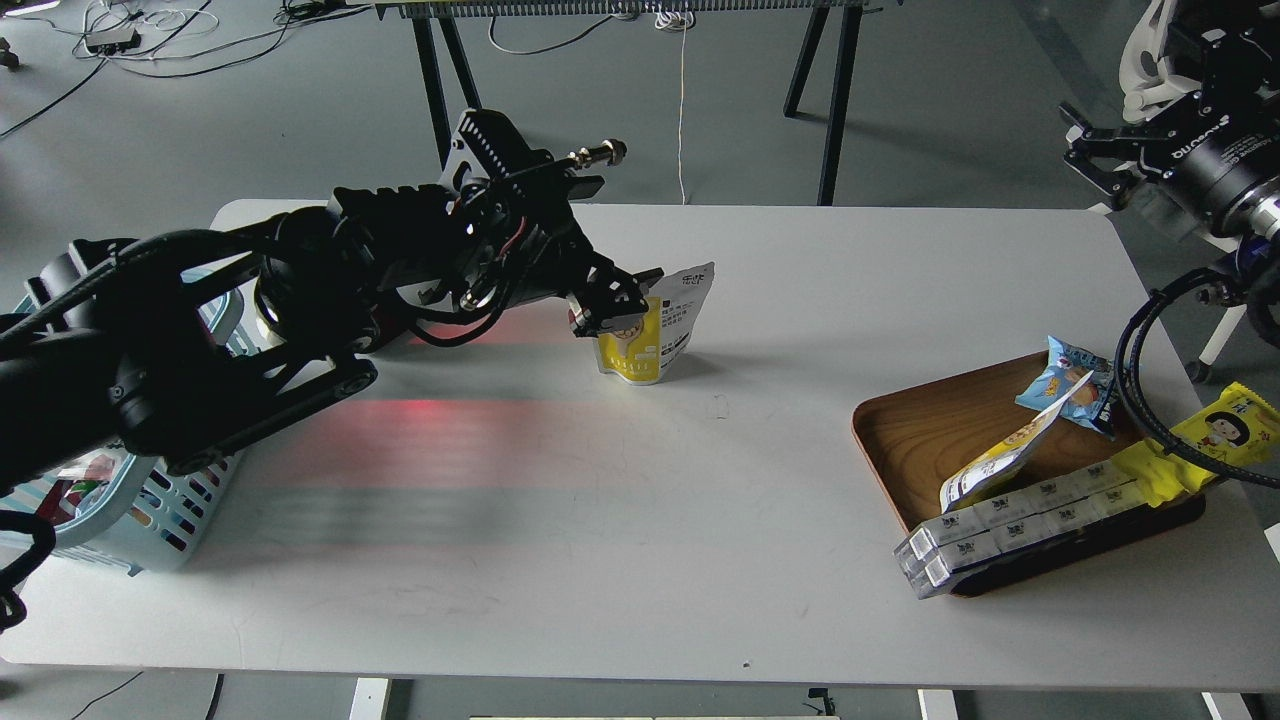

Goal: Scan snack and place in basket
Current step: 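Reach the left gripper over the scanner to the standing yellow bag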

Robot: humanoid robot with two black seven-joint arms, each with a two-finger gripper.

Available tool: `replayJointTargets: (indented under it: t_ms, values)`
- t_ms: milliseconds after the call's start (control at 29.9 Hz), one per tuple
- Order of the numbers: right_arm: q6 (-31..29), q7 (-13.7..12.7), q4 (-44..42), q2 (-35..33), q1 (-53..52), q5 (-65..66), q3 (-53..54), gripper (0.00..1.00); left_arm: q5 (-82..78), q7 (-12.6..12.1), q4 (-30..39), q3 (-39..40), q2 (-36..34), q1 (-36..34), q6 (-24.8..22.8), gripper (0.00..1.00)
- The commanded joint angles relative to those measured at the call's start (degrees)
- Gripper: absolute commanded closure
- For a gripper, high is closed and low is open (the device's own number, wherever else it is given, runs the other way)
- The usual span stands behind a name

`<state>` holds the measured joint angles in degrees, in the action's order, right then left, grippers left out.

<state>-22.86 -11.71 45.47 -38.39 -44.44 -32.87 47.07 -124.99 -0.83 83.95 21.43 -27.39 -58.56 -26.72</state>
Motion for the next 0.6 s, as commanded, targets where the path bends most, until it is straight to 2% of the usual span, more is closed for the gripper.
replayJointTargets:
  t_ms: [0, 335, 569]
  values:
    - [0.01, -0.06, -1.26, 1.2, 0.06, 0.08, -0.31, 0.01, -0.01, -0.05, -2.21, -0.07, 2.86, 1.77, 0.0, 0.0]
    - [-0.16, 0.02, -1.79, 3.4, 0.14, 0.08, -0.31, 0.01, -0.01, -0.05, -9.06, 0.02, 7.78, 5.03, 0.79, 0.01]
    - [-0.16, 0.02, -1.79, 4.2, 0.14, 0.08, -0.4, 0.01, -0.01, 0.03, -16.79, 0.1, 10.78, 5.12, 4.3, 0.04]
